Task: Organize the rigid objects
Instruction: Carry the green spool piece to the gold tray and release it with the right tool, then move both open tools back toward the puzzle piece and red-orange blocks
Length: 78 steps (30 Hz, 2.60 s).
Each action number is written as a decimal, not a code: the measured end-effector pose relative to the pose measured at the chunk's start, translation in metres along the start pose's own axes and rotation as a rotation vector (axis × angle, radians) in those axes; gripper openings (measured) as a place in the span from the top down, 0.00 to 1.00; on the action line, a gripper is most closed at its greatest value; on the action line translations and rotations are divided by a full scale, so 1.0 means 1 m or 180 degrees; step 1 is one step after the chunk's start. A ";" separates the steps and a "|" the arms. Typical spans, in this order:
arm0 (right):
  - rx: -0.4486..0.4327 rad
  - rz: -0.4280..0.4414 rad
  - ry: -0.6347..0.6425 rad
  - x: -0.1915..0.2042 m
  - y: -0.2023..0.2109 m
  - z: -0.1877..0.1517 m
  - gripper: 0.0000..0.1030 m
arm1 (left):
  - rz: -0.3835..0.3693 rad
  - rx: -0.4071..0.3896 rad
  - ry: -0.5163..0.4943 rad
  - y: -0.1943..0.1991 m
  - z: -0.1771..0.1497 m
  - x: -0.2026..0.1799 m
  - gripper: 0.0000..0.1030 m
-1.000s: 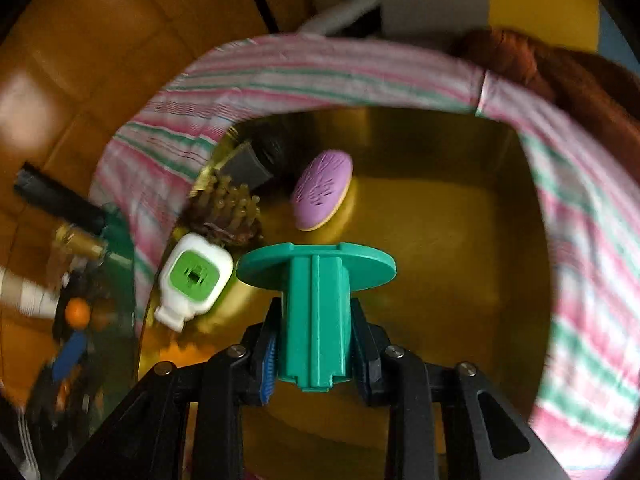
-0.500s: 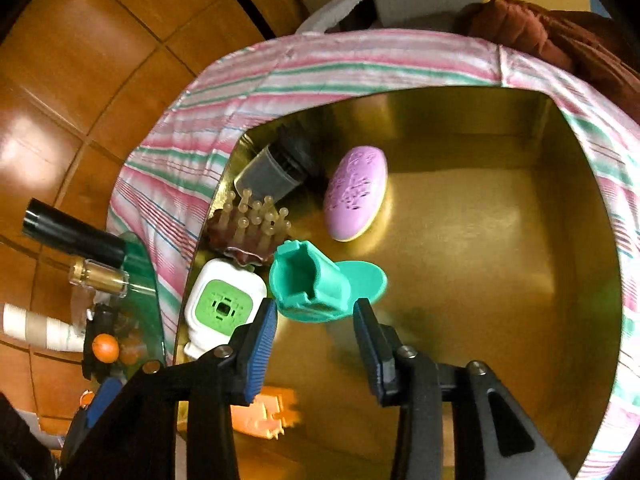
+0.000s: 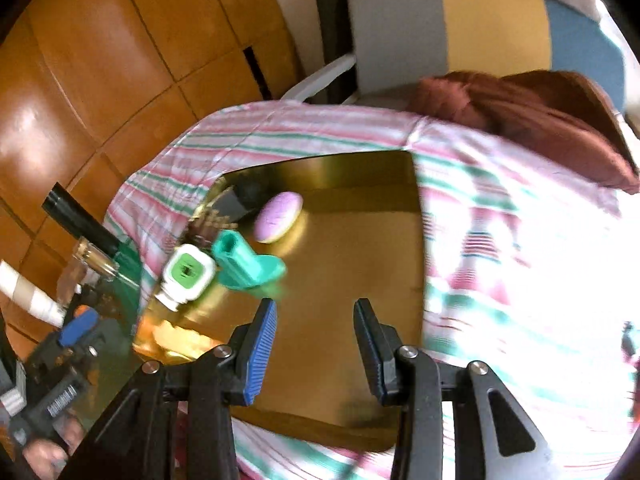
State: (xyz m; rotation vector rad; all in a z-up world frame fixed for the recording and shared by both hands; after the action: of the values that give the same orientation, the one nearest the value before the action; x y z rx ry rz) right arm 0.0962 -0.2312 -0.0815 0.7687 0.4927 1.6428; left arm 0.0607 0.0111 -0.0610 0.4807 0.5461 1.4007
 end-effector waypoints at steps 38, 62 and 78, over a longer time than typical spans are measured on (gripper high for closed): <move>-0.0656 -0.2004 -0.2918 -0.413 0.179 -0.126 0.61 | -0.0687 0.0044 -0.1105 0.008 0.002 -0.170 0.38; -0.0777 -0.1646 -0.3466 -0.425 0.182 -0.144 0.61 | -0.1789 0.0825 -0.1841 -0.040 -0.064 -0.406 0.42; -0.0945 -0.1370 -0.3592 -0.426 0.185 -0.143 0.60 | -0.1896 0.0673 -0.2307 -0.086 -0.071 -0.555 0.23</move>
State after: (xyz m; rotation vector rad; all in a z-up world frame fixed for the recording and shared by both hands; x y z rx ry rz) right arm -0.0976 -0.6725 -0.1452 1.1168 -0.3702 0.6691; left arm 0.0359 -0.5506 -0.1287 0.8631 0.2054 0.5364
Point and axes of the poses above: each gripper's, at about its wrist camera, not at the fingertips, and y roughly against the way its jaws point, x to its left, z to its top, the point moved 5 cm from there along -y, roughly the way its jaws point, and after that the axes turned 6 degrees about -x, right-handed, at the moved point
